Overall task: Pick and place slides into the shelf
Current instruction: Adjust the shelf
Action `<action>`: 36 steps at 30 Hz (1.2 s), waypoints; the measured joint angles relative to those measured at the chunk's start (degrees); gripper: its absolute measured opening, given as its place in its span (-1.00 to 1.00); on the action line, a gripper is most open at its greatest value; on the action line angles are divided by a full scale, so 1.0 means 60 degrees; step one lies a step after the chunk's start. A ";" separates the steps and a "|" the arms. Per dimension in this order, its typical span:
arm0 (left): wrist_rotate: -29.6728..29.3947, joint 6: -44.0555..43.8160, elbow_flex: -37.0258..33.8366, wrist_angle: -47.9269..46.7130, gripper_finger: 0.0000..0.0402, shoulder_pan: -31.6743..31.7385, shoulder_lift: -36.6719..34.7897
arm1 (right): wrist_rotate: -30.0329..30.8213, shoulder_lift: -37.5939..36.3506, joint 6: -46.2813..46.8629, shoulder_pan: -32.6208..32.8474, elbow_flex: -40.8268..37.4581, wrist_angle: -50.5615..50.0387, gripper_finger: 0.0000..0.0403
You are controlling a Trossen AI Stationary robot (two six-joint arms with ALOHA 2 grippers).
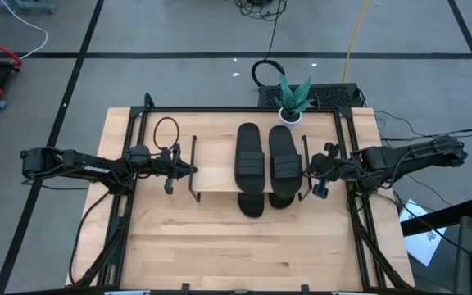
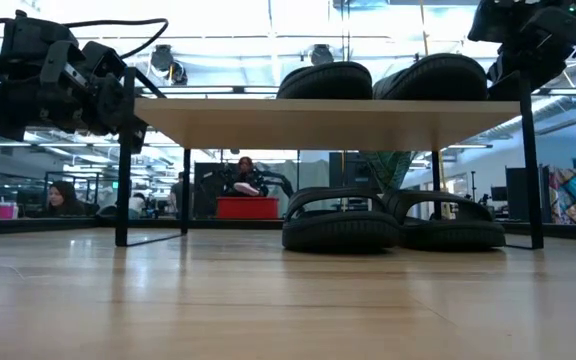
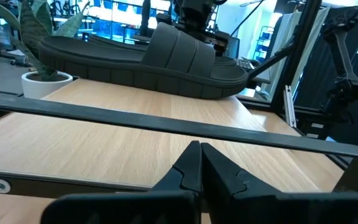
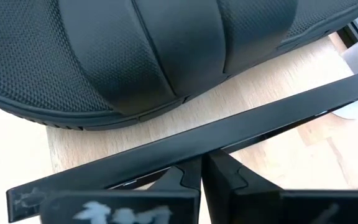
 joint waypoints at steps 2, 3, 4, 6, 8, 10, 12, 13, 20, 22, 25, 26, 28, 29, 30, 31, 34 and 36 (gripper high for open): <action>0.0001 0.0000 0.0000 -0.0014 -0.97 0.0000 0.0000 | -0.0010 -0.0085 0.0036 0.0003 0.0000 0.0000 -1.00; 0.0003 0.0000 0.0000 -0.0017 -0.97 0.0000 0.0000 | -0.0021 -0.0118 0.0050 0.0003 0.0000 -0.0003 -1.00; 0.0005 -0.0022 0.0000 -0.0032 -0.97 0.0000 0.0000 | -0.0026 -0.0151 0.0051 0.0003 0.0000 -0.0004 -1.00; -0.0021 -0.0128 0.0007 -0.0093 -0.97 0.0005 0.0000 | -0.0058 -0.0205 0.0064 0.0003 -0.0002 -0.0027 -1.00; -0.0216 -0.0203 0.0014 -0.0210 -0.97 0.0004 0.0000 | -0.0058 -0.0221 0.0073 0.0003 0.0000 -0.0074 -1.00; -0.0465 -0.0128 0.0024 -0.0347 -0.97 0.0004 -0.0004 | -0.0054 -0.0224 0.0076 0.0003 0.0000 -0.0131 -1.00; -0.0675 0.0008 0.0028 -0.0455 -0.97 0.0004 -0.0004 | -0.0039 -0.0230 0.0078 0.0003 0.0000 -0.0194 -1.00; -0.0757 0.0084 0.0026 -0.0458 -0.97 0.0004 -0.0004 | -0.0025 -0.0247 0.0076 0.0005 0.0000 -0.0211 -1.00; -0.1004 0.0488 0.0011 -0.0454 -0.97 0.0007 -0.0002 | -0.0028 -0.0844 -0.0071 0.0007 0.0000 -0.0479 -1.00; -0.1001 0.0474 0.0007 -0.0468 -0.97 0.0007 0.0000 | -0.0027 -0.1112 -0.0071 0.0007 0.0000 -0.0584 -1.00; -0.1001 0.0511 0.0017 -0.0600 -0.97 0.0007 -0.0003 | -0.0014 -0.1515 0.0025 0.0007 0.0000 -0.0922 -1.00; -0.1001 0.0544 0.0018 -0.0660 -0.97 0.0007 -0.0004 | -0.0007 -0.1615 0.0068 0.0007 0.0000 -0.1011 -1.00; -0.1006 0.0595 0.0023 -0.0773 -0.97 0.0007 -0.0004 | -0.0007 -0.1771 0.0206 0.0007 0.0000 -0.1186 -1.00; -0.1019 0.0609 0.0026 -0.0781 -0.97 0.0009 -0.0004 | -0.0007 -0.1822 0.0272 0.0007 0.0000 -0.1223 -1.00; -0.1023 0.0619 0.0026 -0.0782 -0.97 0.0011 -0.0004 | -0.0012 -0.1860 0.0312 0.0007 0.0000 -0.1233 -1.00; -0.1024 0.0645 0.0026 -0.0782 -0.97 0.0011 -0.0004 | -0.0021 -0.1876 0.0328 0.0007 0.0000 -0.1235 -1.00; -0.1098 0.0714 0.0022 -0.0782 -0.97 0.0011 -0.0004 | -0.0094 -0.1885 0.0331 0.0007 0.0000 -0.1235 -1.00; -0.1194 0.0661 0.0018 -0.0782 -0.97 0.0011 -0.0004 | -0.0244 -0.1870 0.0331 0.0007 0.0000 -0.1227 -1.00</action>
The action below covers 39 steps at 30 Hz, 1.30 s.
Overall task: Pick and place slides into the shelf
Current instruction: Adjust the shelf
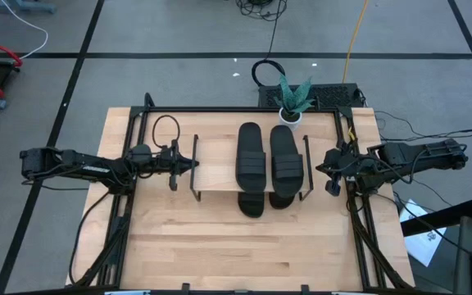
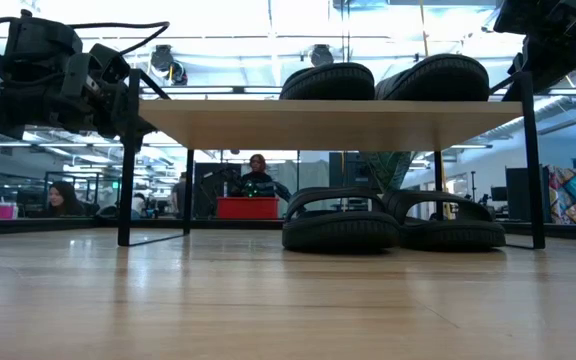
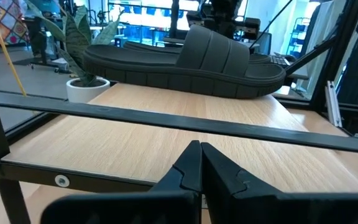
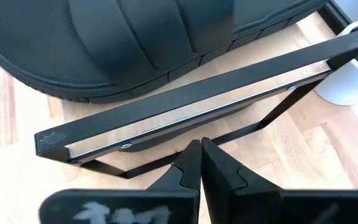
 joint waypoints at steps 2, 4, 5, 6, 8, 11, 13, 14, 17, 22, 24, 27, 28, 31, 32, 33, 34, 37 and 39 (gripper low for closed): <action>0.0061 0.0171 0.0000 -0.0002 -0.97 0.0000 0.0000 | -0.0007 0.0021 0.0003 0.0004 0.0000 0.0032 -1.00; 0.0207 0.0336 0.0000 -0.0008 -0.97 -0.0002 0.0000 | -0.0008 0.0024 0.0003 0.0004 -0.0004 0.0028 -1.00; 0.0254 0.0404 0.0000 -0.0011 -0.97 -0.0020 0.0000 | -0.0011 0.0024 0.0003 0.0004 -0.0004 0.0032 -1.00; 0.0263 0.0509 0.0000 -0.0014 -0.97 -0.0050 0.0000 | -0.0009 0.0022 0.0003 0.0004 -0.0004 0.0028 -1.00; 0.0260 0.0752 -0.0003 -0.0015 -0.97 -0.0112 0.0000 | -0.0010 0.0021 0.0003 0.0004 -0.0004 0.0028 -1.00; 0.0217 0.1076 -0.0005 -0.0005 -0.97 -0.0193 0.0000 | -0.0009 0.0024 0.0003 0.0004 -0.0004 0.0030 -1.00; 0.0047 0.1164 -0.0015 0.0019 -0.97 -0.0252 0.0000 | -0.0007 0.0021 0.0003 0.0004 -0.0004 0.0032 -1.00; 0.0008 0.1236 -0.0015 0.0029 -0.97 -0.0269 0.0000 | -0.0009 0.0021 0.0003 0.0004 -0.0004 0.0032 -1.00; -0.0057 0.1561 -0.0028 0.0123 -0.97 -0.0384 0.0000 | -0.0007 0.0024 0.0003 0.0004 -0.0004 0.0032 -1.00; -0.0086 0.1615 -0.0047 0.0222 -0.97 -0.0488 0.0008 | -0.0007 0.0024 0.0091 0.0004 -0.0011 0.0035 -1.00; -0.0086 0.1615 -0.0047 0.0219 -0.97 -0.0492 0.0011 | -0.0007 0.0021 0.0113 0.0004 -0.0012 0.0036 -1.00; -0.0083 0.1644 -0.0047 0.0218 -0.97 -0.0495 0.0011 | -0.0007 0.0017 0.0113 0.0004 -0.0159 0.0159 -1.00; -0.0083 0.1648 -0.0047 0.0219 -0.97 -0.0495 0.0008 | -0.0007 0.0017 0.0113 0.0004 -0.0248 0.0205 -1.00; -0.0080 0.1642 -0.0046 0.0221 -0.97 -0.0495 0.0004 | -0.0025 0.0021 0.0228 0.0004 -0.0496 0.0251 -1.00; -0.0080 0.1638 -0.0047 0.0207 -0.97 -0.0495 -0.0038 | -0.0028 0.0021 0.0251 0.0004 -0.0571 0.0247 -1.00; -0.0079 0.1640 -0.0044 0.0193 -0.97 -0.0495 -0.0068 | -0.0029 0.0021 0.0251 0.0004 -0.0629 0.0247 -1.00; -0.0076 0.1637 -0.0044 0.0173 -0.97 -0.0495 -0.0109 | -0.0029 0.0017 0.0252 0.0004 -0.0667 0.0247 -1.00; -0.0040 0.1634 -0.0047 -0.0056 -0.97 -0.0499 -0.0339 | -0.0029 0.0012 0.0251 0.0004 -0.0696 0.0316 -1.00; -0.0029 0.1626 -0.0047 -0.0299 -0.97 -0.0499 -0.0555 | -0.0033 -0.0054 0.0244 0.0004 -0.0696 0.0430 -1.00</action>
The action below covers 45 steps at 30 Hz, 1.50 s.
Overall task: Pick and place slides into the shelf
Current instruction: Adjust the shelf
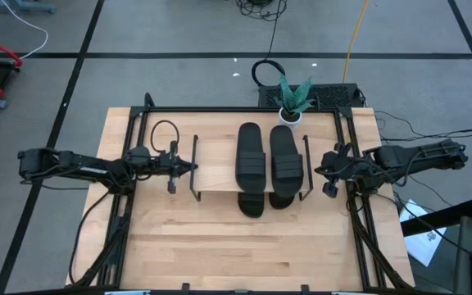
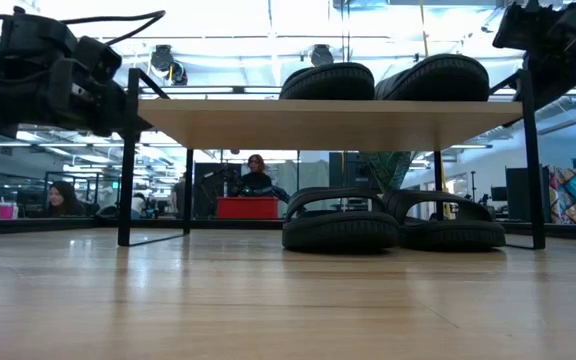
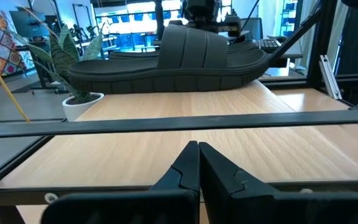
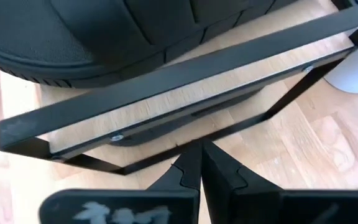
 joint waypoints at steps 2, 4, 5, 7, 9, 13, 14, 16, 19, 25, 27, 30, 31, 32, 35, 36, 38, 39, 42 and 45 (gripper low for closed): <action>0.0012 0.0000 0.0001 -0.0325 -0.97 -0.0004 -0.0260 | 0.0000 -0.0057 -0.0003 0.0000 0.0000 0.0018 -1.00; 0.0015 0.0000 0.0000 -0.0615 -0.97 -0.0004 -0.0515 | -0.0008 -0.0113 -0.0004 0.0000 0.0000 0.0032 -1.00; 0.0015 0.0000 0.0000 -0.0756 -0.97 -0.0004 -0.0644 | -0.0031 -0.0133 -0.0006 0.0000 0.0000 0.0029 -1.00; 0.0015 0.0007 -0.0003 -0.0944 -0.97 -0.0004 -0.0883 | -0.0082 -0.0164 -0.0012 0.0000 0.0000 0.0029 -1.00; 0.0015 0.0034 -0.0007 -0.1149 -0.97 -0.0004 -0.1122 | -0.0132 -0.0188 -0.0015 0.0000 0.0000 0.0032 -1.00; -0.0091 0.0198 -0.0007 -0.1778 -0.97 -0.0007 -0.1654 | -0.0200 -0.0188 0.0000 0.0000 0.0000 0.0032 -1.00; -0.0171 0.0208 -0.0007 -0.1968 -0.97 -0.0010 -0.1793 | -0.0203 -0.0188 0.0003 0.0000 0.0000 0.0032 -1.00; -0.0231 0.0233 0.0000 -0.2317 -0.97 -0.0007 -0.2071 | -0.0221 -0.0201 -0.0005 0.0000 0.0000 0.0029 -1.00; -0.0314 0.0270 0.0001 -0.2796 -0.97 -0.0007 -0.2493 | -0.0231 -0.0376 -0.0103 0.0000 0.0000 -0.0135 -1.00; -0.0627 0.0525 -0.0011 -0.3931 -0.97 -0.0004 -0.3375 | -0.0218 -0.1754 -0.0104 0.0000 0.0000 -0.0601 -1.00; -0.0627 0.0521 -0.0011 -0.4374 -0.97 -0.0004 -0.3716 | -0.0242 -0.2398 -0.0256 0.0004 0.0000 -0.0603 -1.00; -0.0621 0.0547 -0.0007 -0.4758 -0.97 -0.0029 -0.4111 | -0.0307 -0.3086 -0.0333 0.0004 -0.0013 -0.0492 -1.00; -0.0590 0.0613 -0.0008 -0.4766 -0.97 -0.0063 -0.4251 | -0.0498 -0.3263 -0.0391 0.0004 -0.0062 -0.0353 -1.00; -0.0493 0.0688 -0.0007 -0.4851 -0.97 -0.0103 -0.4418 | -0.0733 -0.3448 -0.0498 0.0010 -0.0145 -0.0179 -1.00; -0.0297 0.0796 -0.0007 -0.5105 -0.97 -0.0307 -0.4884 | -0.1551 -0.4151 -0.0849 0.0011 -0.0785 0.0918 -1.00; -0.0289 0.0810 -0.0007 -0.5218 -0.97 -0.0402 -0.5040 | -0.1800 -0.4391 -0.0885 0.0011 -0.0991 0.1275 -1.00; -0.0288 0.0866 -0.0007 -0.5420 -0.97 -0.0615 -0.5337 | -0.2009 -0.4852 -0.0934 0.0012 -0.1439 0.2296 -1.00; -0.0277 0.0926 -0.0007 -0.5539 -0.97 -0.0723 -0.5461 | -0.2119 -0.5079 -0.0932 0.0015 -0.1709 0.2859 -1.00; -0.0280 0.1012 -0.0004 -0.5797 -0.97 -0.1032 -0.5810 | -0.2244 -0.5472 -0.0929 0.0015 -0.2441 0.4008 -1.00; -0.0325 0.1031 -0.0004 -0.6010 -0.97 -0.1277 -0.6125 | -0.2246 -0.5649 -0.0989 0.0018 -0.3060 0.4632 -1.00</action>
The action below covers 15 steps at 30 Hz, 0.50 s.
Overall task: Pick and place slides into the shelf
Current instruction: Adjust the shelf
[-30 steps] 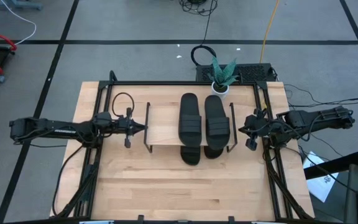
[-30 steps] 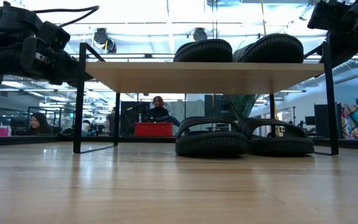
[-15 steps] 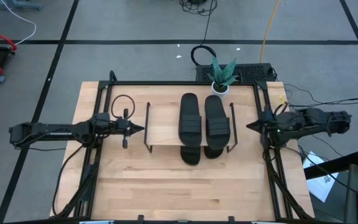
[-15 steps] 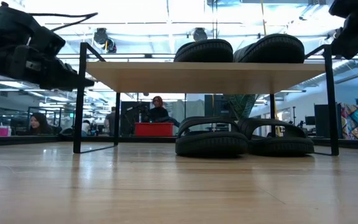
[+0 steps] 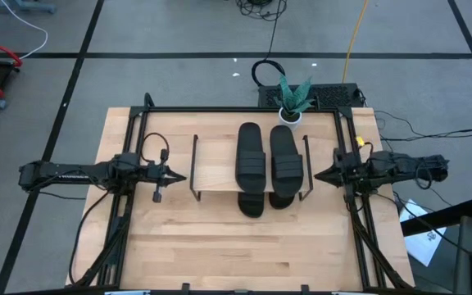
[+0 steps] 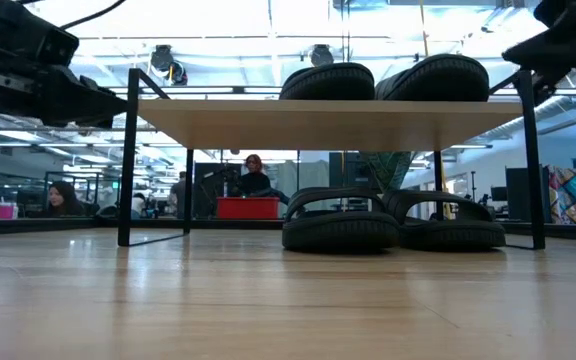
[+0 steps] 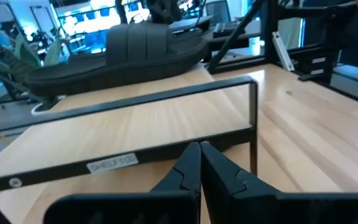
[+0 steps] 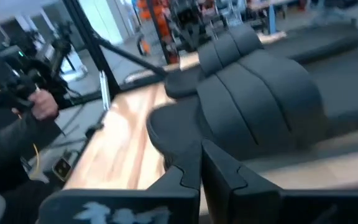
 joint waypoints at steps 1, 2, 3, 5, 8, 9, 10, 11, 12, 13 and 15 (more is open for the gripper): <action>-0.0014 0.0029 0.0000 -0.0051 -0.97 -0.0070 -0.0102 | -0.0113 -0.0020 -0.0046 0.0000 -0.0189 0.0437 -1.00; -0.0018 0.0036 0.0000 -0.0086 -0.97 -0.0131 -0.0192 | -0.0250 -0.0065 -0.0090 0.0004 -0.0386 0.0748 -1.00; -0.0021 0.0027 0.0004 -0.0154 -0.97 -0.0185 -0.0289 | -0.0294 -0.0089 -0.0111 0.0008 -0.0559 0.0934 -1.00; -0.0021 0.0021 0.0004 -0.0226 -0.97 -0.0255 -0.0459 | -0.0282 -0.0064 -0.0186 0.0011 -0.0860 0.1117 -1.00; -0.0196 0.0016 0.0004 -0.0494 -0.97 -0.0332 -0.0673 | -0.0247 -0.0088 -0.0455 0.0183 -0.1048 0.1214 -1.00; -0.0262 0.0018 0.0004 -0.0538 -0.97 -0.0344 -0.0716 | -0.0237 -0.0094 -0.0562 0.0264 -0.1054 0.1266 -1.00; -0.0276 0.0025 0.0004 -0.0583 -0.97 -0.0348 -0.0759 | -0.0207 -0.0092 -0.0668 0.0341 -0.1061 0.1340 -1.00; -0.0282 0.0023 0.0004 -0.0638 -0.97 -0.0348 -0.0796 | -0.0159 -0.0086 -0.0800 0.0410 -0.1068 0.1422 -1.00; -0.0291 0.0019 0.0004 -0.0673 -0.97 -0.0348 -0.0821 | -0.0004 -0.0086 -0.0959 0.0474 -0.1070 0.1552 -1.00; -0.0295 0.0014 0.0004 -0.0666 -0.97 -0.0348 -0.0824 | 0.0154 -0.0087 -0.1082 0.0534 -0.1070 0.1728 -1.00; -0.0302 0.0016 0.0004 -0.0671 -0.97 -0.0348 -0.0821 | 0.0346 -0.0094 -0.1345 0.0628 -0.1070 0.1876 -1.00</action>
